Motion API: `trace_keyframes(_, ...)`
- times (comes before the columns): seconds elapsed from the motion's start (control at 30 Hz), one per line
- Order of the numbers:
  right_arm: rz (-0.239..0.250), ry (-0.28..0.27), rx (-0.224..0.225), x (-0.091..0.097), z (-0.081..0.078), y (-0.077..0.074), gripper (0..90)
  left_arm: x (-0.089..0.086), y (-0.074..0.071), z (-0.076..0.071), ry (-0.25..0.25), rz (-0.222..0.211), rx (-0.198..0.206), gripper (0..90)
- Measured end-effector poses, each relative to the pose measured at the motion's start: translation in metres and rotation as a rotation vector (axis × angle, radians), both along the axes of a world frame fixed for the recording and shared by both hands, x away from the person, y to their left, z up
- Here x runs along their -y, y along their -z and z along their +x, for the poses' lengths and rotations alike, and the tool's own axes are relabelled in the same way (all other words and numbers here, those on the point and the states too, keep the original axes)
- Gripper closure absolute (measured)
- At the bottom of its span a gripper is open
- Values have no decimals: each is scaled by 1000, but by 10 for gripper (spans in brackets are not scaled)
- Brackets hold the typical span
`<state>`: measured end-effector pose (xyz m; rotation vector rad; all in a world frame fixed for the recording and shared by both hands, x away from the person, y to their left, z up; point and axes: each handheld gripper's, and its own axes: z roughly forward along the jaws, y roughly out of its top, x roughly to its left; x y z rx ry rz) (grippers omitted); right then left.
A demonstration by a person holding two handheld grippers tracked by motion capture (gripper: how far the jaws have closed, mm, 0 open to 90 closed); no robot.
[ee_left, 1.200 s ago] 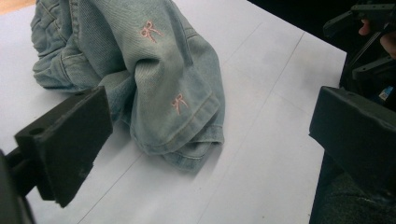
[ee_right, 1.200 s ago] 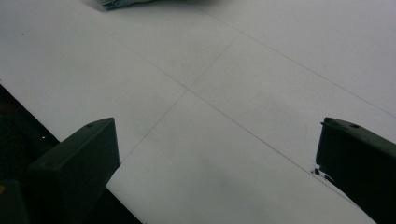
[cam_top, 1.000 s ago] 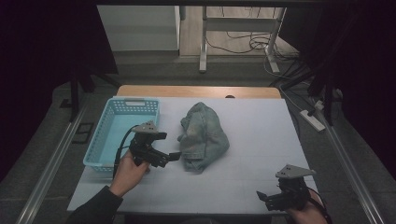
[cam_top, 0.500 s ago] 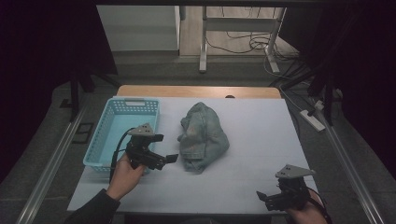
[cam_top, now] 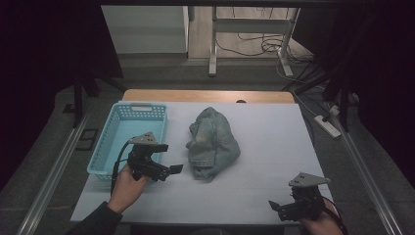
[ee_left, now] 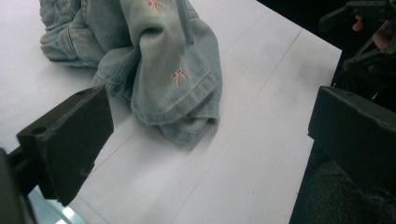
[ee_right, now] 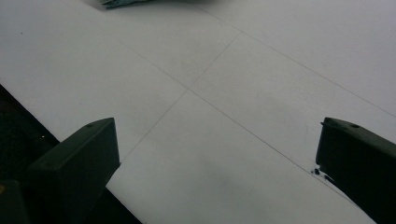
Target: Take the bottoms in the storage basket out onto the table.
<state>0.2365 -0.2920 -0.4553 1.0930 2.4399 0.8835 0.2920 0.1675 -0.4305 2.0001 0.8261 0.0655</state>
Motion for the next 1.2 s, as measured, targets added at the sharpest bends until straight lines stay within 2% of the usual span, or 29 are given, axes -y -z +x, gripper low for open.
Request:
trace_keyframes(0.13, 0, 0, 1, 0, 0, 0, 0, -4, 1, -3, 15, 0, -8, 7)
trace_keyframes(0.83, -6, 3, 11, -1, 0, 0, 0, -18, 5, -16, -17, 24, -16, 8)
trace_keyframes(1.2, 0, 12, 8, 0, 0, 0, 0, -31, 7, -25, -56, 15, -20, 12)
